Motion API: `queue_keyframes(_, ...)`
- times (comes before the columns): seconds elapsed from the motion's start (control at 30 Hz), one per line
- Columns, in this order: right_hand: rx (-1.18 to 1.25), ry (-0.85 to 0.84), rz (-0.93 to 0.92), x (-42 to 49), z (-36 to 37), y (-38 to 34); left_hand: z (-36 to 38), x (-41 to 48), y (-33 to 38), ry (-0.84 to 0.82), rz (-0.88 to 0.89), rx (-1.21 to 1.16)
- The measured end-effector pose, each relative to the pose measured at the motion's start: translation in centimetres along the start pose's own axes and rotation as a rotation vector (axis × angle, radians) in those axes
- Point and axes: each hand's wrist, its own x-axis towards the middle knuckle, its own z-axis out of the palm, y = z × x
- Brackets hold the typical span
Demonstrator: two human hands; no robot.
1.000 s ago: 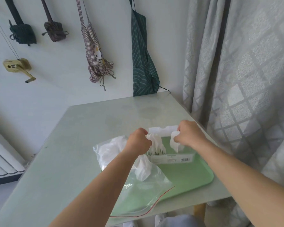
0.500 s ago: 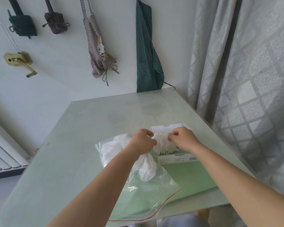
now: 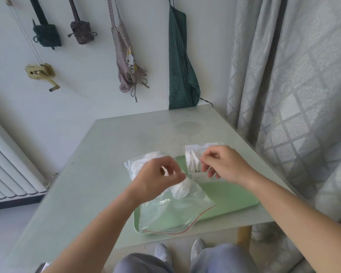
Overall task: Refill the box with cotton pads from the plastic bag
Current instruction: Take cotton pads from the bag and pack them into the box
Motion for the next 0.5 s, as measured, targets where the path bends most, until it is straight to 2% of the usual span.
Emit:
queue_keyframes(0.17,0.02,-0.371,0.011,-5.6,2.4,-2.5,-0.6,-5.7,-1.7,-0.179,-0.067,0.204)
queue_keyframes(0.27,-0.119,-0.514,-0.006,-7.7,4.5,-2.7,0.2,-6.8,-2.6,-0.083,-0.062,0.211)
queue_keyframes(0.33,-0.315,-0.508,-0.04,-8.4,6.0,-2.3,0.6,-6.9,-2.4,0.061,-0.105,0.04)
queue_keyframes(0.4,-0.4,-0.461,-0.059,-8.8,7.4,-1.9,0.9,-6.6,-1.6,0.139,-0.167,-0.178)
queue_keyframes(0.5,-0.416,-0.275,-0.064,-8.4,9.2,-1.3,0.9,-6.7,-0.2,0.103,-0.189,-0.347)
